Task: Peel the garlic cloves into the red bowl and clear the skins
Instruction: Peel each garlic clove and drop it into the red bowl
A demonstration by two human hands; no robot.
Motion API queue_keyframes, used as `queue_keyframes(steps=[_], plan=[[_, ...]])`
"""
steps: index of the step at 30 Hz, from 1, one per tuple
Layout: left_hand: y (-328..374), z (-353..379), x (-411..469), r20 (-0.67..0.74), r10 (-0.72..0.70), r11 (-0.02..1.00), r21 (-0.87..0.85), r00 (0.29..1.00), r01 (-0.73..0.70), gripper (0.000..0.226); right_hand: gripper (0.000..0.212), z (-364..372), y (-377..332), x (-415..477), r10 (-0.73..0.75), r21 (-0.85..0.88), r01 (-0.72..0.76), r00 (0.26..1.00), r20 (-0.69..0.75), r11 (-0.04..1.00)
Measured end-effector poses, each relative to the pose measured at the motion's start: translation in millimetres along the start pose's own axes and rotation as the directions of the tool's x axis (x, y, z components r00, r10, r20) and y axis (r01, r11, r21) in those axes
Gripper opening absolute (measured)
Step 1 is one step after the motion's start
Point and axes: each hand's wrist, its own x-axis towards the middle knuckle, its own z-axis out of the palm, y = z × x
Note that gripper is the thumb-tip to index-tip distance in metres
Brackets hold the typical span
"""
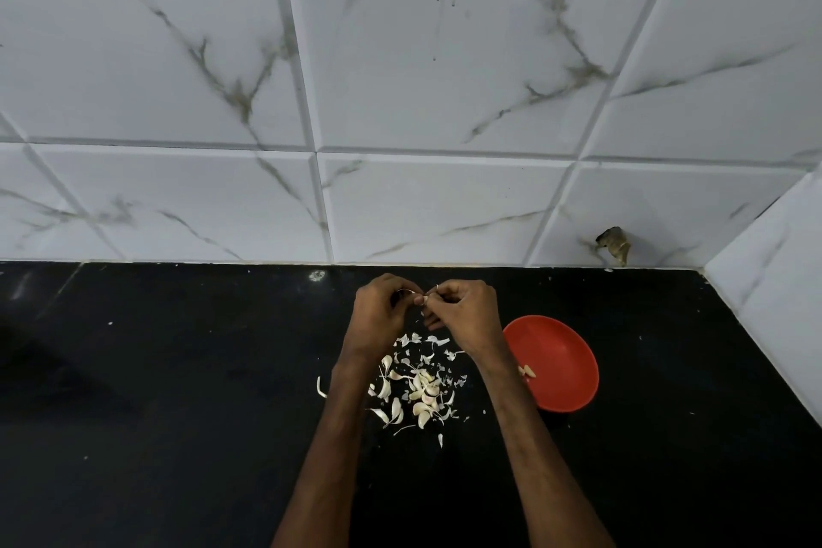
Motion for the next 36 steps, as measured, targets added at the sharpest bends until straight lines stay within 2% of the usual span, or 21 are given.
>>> queue_keyframes(steps=[7,12,17,19,21,25,30,36], plan=[[-4,-2,0,0.042,0.058,0.996,0.058,0.997,-0.061,0.012,0.008,4,1,-1,0.039,0.011,-0.039,0.999,-0.014,0.999],[-3,-4,1,0.043,0.087,0.993,0.08,0.995,-0.09,0.012,0.013,6,1,-2,0.059,0.047,-0.058,0.998,-0.021,0.997],[-3,-8,1,0.081,0.087,0.993,0.074,0.993,-0.093,0.015,0.012,10,6,-1,0.122,0.136,-0.119,0.993,-0.01,0.984],[-5,-11,2,0.076,0.059,0.998,0.011,0.995,-0.06,0.016,0.012,8,7,-1,0.158,0.228,-0.165,0.986,0.049,0.96],[-9,-11,2,0.046,-0.018,0.99,-0.141,0.999,0.025,0.018,0.009,3,6,0,0.166,0.309,-0.197,0.978,0.124,0.931],[-12,-7,-3,0.073,-0.178,0.865,-0.464,0.981,0.191,0.012,0.009,1,2,3,0.152,0.373,-0.196,0.978,0.145,0.907],[-11,-3,-6,0.108,-0.157,0.78,-0.597,0.982,0.19,0.011,0.011,0,4,4,0.176,0.357,-0.218,0.973,0.146,0.908],[-13,1,-10,0.07,-0.158,0.746,-0.646,0.985,0.165,0.014,0.014,4,8,6,0.157,0.301,-0.178,0.983,0.093,0.937]])
